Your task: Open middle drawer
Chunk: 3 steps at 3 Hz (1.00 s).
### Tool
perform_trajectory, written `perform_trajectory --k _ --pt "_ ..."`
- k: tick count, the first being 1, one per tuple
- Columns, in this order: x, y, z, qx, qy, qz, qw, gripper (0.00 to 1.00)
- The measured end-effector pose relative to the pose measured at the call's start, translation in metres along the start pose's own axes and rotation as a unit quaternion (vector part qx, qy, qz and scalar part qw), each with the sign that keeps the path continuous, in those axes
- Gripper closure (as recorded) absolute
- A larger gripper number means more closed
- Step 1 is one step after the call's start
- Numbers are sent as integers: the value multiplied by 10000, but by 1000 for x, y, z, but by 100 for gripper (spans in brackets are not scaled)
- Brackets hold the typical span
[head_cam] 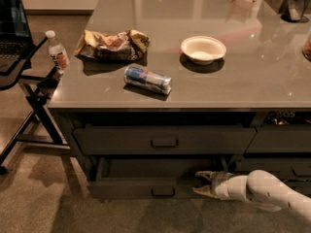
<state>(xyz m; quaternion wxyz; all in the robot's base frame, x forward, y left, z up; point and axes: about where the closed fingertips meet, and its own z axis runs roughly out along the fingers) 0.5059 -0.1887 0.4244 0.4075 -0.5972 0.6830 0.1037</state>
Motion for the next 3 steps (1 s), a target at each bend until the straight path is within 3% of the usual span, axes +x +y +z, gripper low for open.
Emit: perform_trajectory --k 2,3 --pt "4 19 -8 -29 -34 80 10000 100" --pt "4 19 -8 -29 -34 80 10000 81"
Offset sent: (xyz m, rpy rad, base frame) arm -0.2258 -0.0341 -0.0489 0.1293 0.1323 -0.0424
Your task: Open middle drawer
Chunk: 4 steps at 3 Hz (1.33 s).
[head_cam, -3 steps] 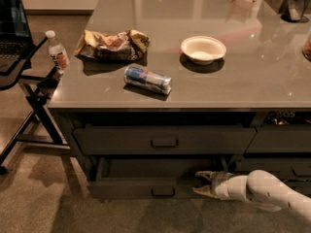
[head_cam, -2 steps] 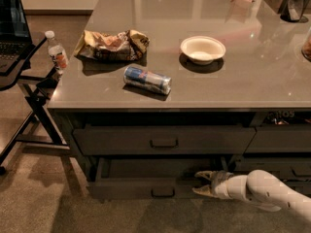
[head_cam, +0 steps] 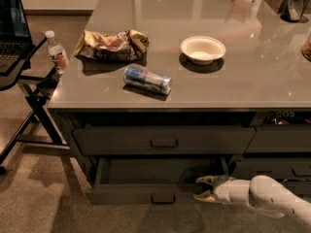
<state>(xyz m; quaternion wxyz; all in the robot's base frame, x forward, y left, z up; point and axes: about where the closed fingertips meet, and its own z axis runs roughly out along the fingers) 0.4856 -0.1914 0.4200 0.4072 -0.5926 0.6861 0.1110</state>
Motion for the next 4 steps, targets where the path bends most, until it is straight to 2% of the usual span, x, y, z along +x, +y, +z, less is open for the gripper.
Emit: perform_trajectory --k 1,2,3,4 --pt "0 0 0 0 0 0 10000 57" --pt "0 0 0 0 0 0 10000 61" --pt "0 0 0 -1 0 1 10000 84" --pt "9 14 -5 -71 62 86 9999 100"
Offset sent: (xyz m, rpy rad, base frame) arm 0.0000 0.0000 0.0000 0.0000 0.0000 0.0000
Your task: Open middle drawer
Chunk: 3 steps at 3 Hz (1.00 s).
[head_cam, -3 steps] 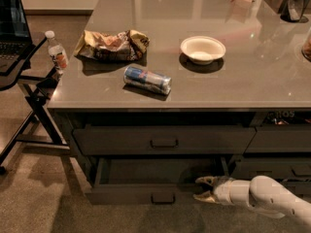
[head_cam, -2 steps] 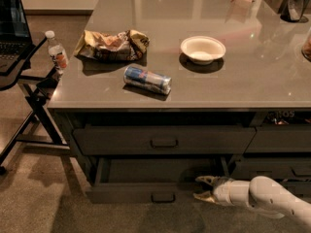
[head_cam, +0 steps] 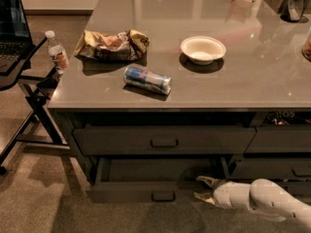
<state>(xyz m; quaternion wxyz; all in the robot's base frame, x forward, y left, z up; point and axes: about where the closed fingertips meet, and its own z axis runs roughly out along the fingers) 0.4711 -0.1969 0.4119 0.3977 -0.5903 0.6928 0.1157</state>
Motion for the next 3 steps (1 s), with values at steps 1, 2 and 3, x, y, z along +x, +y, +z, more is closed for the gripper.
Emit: perform_trajectory --k 1,2,3 --pt "-3 -1 -2 -1 0 -2 10000 100" --pt "-6 2 -7 -3 30 -85 10000 100" --pt "-6 2 -8 -3 30 -85 10000 100"
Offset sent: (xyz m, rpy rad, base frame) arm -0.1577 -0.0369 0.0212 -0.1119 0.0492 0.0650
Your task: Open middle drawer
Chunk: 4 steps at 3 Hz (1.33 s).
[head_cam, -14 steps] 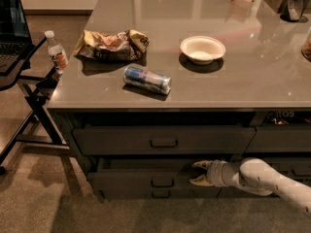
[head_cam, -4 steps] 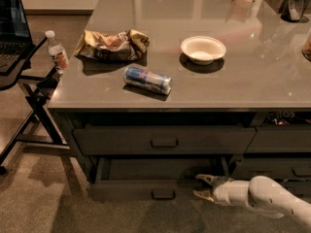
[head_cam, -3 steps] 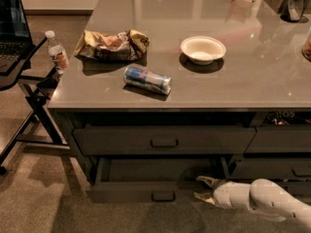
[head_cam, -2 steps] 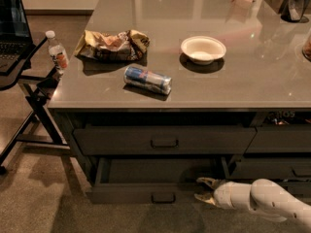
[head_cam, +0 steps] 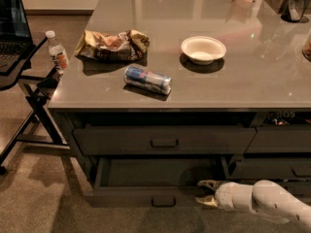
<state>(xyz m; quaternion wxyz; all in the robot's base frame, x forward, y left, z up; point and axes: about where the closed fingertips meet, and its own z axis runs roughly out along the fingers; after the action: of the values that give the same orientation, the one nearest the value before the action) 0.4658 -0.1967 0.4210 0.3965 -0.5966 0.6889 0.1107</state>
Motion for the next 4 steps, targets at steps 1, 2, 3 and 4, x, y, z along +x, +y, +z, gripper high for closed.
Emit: perform_trajectory --k 1,2,3,4 --pt "-1 9 -5 16 -6 23 10000 100" --pt "-2 9 -7 16 -6 24 10000 100" --pt "-2 21 -13 22 -13 49 10000 100" --pt "-2 21 -13 22 -13 49 10000 81"
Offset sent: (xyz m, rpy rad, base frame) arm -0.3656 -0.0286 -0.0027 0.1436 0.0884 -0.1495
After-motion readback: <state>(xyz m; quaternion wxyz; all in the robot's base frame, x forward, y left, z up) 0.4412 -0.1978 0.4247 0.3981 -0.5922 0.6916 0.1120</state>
